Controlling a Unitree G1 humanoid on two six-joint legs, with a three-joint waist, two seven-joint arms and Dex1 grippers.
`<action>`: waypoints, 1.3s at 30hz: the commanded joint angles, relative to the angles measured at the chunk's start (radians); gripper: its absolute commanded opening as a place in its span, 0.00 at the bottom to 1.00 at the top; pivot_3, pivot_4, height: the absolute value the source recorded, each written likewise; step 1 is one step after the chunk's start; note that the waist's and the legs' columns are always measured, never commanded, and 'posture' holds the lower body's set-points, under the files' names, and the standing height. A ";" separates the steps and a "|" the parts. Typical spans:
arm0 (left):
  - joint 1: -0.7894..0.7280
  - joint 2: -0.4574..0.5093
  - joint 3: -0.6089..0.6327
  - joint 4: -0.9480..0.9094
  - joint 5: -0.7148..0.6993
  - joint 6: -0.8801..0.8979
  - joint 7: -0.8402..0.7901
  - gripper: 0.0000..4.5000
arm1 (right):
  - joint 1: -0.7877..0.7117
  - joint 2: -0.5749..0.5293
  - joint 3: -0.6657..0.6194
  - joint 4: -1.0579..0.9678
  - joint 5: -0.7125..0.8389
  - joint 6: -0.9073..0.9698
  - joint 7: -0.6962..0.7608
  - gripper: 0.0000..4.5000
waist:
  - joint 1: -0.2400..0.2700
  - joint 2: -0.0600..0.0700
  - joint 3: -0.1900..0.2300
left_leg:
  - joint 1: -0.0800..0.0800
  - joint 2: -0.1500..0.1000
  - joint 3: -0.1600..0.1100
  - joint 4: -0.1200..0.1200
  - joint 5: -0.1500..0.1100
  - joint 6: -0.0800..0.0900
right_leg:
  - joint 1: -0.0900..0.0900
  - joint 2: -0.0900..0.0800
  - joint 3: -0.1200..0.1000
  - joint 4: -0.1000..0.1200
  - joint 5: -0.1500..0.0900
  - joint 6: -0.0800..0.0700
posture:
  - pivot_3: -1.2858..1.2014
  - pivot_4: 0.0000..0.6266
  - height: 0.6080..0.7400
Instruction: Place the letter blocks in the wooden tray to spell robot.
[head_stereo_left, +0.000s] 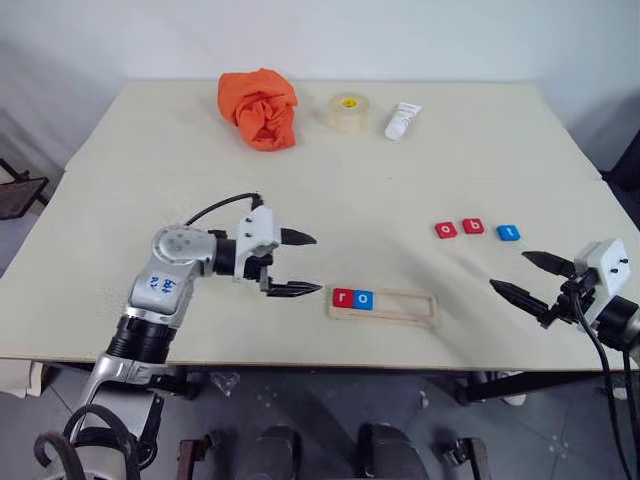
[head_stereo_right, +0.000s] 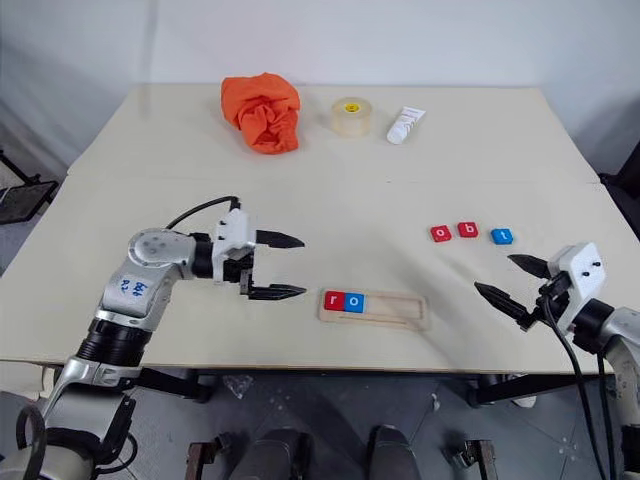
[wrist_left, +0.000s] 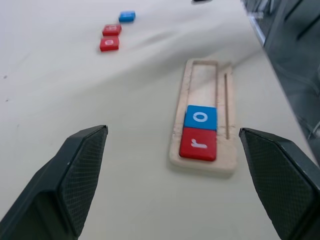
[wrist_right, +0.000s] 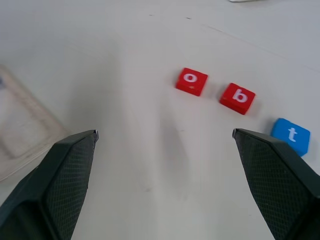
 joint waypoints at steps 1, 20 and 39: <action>0.041 -0.004 0.079 0.041 -0.086 -0.139 -0.072 0.99 | -0.029 0.016 -0.016 -0.026 0.016 0.051 -0.065 1.00 | -0.001 0.000 0.000 | 0.000 0.000 0.000 0.000 0.000 0.000 | 0.000 0.000 0.000 0.000 0.000 0.000 | 0.52 0.24 1.00; 0.045 -0.062 0.152 0.376 -0.189 -0.454 -0.316 0.99 | 0.149 0.033 -0.142 -0.365 0.062 0.319 -0.256 1.00 | -0.002 0.000 0.000 | 0.000 0.000 0.000 0.002 -0.001 0.002 | 0.000 0.000 0.000 0.003 0.000 0.000 | 0.52 0.24 1.00; 0.089 -0.064 0.129 0.260 -0.235 -0.370 -0.331 0.99 | -0.118 0.094 0.011 -0.258 0.028 0.393 -0.394 1.00 | -0.021 0.000 0.000 | 0.000 0.001 0.001 0.003 -0.001 0.002 | -0.001 0.001 0.002 0.004 0.000 0.000 | 0.52 0.24 1.00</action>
